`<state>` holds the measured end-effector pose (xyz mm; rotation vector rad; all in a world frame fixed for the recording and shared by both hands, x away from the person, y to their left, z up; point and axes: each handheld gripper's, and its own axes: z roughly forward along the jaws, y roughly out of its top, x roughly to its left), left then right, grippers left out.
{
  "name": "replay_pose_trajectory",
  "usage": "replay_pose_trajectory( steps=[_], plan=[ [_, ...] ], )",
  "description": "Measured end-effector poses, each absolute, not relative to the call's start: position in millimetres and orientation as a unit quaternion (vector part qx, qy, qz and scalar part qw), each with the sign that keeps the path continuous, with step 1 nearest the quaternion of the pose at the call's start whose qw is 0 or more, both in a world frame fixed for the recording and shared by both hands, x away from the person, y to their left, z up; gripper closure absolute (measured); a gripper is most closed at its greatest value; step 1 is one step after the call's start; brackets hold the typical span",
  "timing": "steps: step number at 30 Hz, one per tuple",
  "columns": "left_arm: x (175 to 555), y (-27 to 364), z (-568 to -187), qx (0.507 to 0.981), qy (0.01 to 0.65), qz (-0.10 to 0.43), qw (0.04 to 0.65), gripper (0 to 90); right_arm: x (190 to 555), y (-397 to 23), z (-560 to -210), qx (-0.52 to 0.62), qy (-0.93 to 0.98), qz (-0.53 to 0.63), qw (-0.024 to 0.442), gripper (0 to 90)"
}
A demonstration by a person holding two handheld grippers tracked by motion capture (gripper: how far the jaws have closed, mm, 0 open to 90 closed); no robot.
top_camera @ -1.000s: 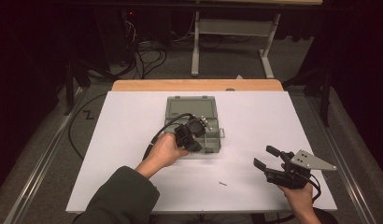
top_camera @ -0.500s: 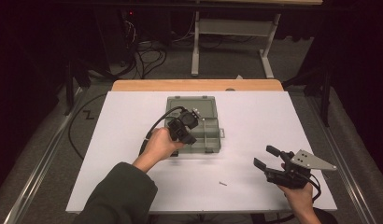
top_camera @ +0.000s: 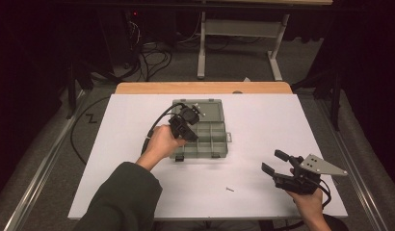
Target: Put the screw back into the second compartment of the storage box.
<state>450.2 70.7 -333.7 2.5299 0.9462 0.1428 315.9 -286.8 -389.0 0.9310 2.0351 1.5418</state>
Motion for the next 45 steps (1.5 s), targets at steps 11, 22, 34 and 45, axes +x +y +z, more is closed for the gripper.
replay_pose_trajectory(
  steps=[11,22,34,45],
  plan=[
    [464.0,76.1,-338.5,0.903,0.366,0.048,0.219,86.8,316.7,-287.1,-389.0,0.333,0.732,0.555,0.212,30.2],
    [477.5,74.9,-345.2,0.896,0.386,0.046,0.214,86.7,316.4,-287.1,-388.9,0.334,0.732,0.556,0.211,30.2],
    [487.5,71.2,-354.5,0.898,0.389,0.065,0.193,86.7,316.7,-287.0,-389.0,0.332,0.732,0.556,0.211,30.2],
    [492.6,70.2,-361.6,0.898,0.4,0.06,0.176,86.5,316.7,-287.1,-388.9,0.331,0.732,0.556,0.211,30.2]
  ],
)
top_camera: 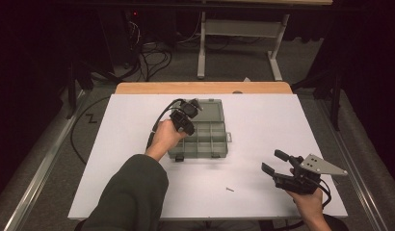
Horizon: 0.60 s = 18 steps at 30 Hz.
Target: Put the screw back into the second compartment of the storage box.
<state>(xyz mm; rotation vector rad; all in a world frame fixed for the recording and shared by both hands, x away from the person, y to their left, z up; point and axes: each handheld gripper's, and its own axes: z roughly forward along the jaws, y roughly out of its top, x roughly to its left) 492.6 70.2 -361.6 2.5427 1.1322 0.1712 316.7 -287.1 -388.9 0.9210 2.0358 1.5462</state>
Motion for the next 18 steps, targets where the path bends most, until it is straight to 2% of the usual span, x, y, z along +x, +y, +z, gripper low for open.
replay_pose_trajectory(
  steps=[12,18],
  plan=[
    [496.4,68.0,-367.1,0.897,0.404,0.06,0.167,85.9,316.1,-287.0,-388.8,0.333,0.733,0.555,0.209,30.2],
    [494.7,69.5,-364.8,0.895,0.406,0.066,0.172,81.8,316.3,-287.2,-388.7,0.332,0.733,0.556,0.21,30.3]
  ],
)
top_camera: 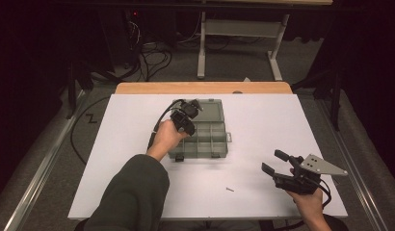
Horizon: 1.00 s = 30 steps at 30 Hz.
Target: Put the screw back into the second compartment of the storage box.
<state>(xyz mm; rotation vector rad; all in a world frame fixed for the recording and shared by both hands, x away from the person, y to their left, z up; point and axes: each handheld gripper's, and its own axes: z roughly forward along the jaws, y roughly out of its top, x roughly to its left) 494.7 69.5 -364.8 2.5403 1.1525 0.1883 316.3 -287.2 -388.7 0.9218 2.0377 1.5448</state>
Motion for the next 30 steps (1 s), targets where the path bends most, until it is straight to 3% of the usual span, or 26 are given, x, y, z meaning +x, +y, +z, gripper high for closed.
replay_pose_trajectory(
  steps=[20,30],
  plan=[
    [469.6,73.4,-341.7,0.895,0.389,0.093,0.2,54.9,316.2,-286.8,-389.2,0.334,0.733,0.555,0.21,30.3],
    [455.8,71.0,-337.7,0.9,0.376,0.089,0.203,48.4,315.8,-286.9,-388.7,0.333,0.732,0.555,0.212,30.4]
  ],
)
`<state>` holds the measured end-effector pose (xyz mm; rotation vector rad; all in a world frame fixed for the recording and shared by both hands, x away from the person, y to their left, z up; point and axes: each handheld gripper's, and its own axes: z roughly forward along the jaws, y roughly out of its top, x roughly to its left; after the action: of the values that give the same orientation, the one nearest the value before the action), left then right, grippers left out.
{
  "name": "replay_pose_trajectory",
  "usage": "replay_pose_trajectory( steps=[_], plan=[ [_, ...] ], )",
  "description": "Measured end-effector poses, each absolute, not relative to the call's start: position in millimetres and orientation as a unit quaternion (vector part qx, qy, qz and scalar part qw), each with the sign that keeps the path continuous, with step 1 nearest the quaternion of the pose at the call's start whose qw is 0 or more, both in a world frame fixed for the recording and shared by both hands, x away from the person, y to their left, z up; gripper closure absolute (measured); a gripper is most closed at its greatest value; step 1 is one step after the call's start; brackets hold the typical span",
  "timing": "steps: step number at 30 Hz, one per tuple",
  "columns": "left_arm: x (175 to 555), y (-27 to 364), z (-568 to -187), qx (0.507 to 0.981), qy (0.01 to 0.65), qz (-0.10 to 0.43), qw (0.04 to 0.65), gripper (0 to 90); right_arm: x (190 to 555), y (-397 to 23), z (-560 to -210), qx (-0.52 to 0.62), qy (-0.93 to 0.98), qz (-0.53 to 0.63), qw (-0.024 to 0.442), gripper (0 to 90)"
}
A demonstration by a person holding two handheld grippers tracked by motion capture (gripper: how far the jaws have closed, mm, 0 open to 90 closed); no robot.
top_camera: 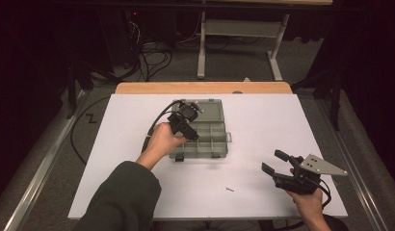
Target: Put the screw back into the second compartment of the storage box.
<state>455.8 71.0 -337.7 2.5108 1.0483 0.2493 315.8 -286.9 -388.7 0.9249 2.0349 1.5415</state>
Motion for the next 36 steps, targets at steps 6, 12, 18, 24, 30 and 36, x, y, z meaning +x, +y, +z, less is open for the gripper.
replay_pose_trajectory(
  steps=[6,12,18,24,30,36],
  plan=[
    [452.2,72.7,-337.8,0.9,0.374,0.092,0.204,46.4,317.2,-287.1,-389.4,0.332,0.733,0.555,0.211,30.3],
    [445.1,70.3,-334.7,0.904,0.363,0.09,0.208,45.6,316.3,-287.2,-389.1,0.335,0.732,0.555,0.212,30.3],
    [433.9,65.6,-331.2,0.911,0.343,0.087,0.212,46.5,317.1,-285.6,-390.1,0.335,0.735,0.55,0.212,30.4],
    [426.2,60.1,-331.7,0.917,0.329,0.086,0.208,46.5,317.2,-287.6,-389.6,0.335,0.732,0.553,0.214,30.4],
    [412.8,53.1,-337.5,0.924,0.308,0.077,0.212,45.6,316.3,-288.2,-389.1,0.338,0.73,0.554,0.215,30.4],
    [404.6,48.1,-338.1,0.928,0.295,0.074,0.215,45.4,317.3,-289.2,-389.4,0.339,0.728,0.556,0.215,30.3]
  ],
)
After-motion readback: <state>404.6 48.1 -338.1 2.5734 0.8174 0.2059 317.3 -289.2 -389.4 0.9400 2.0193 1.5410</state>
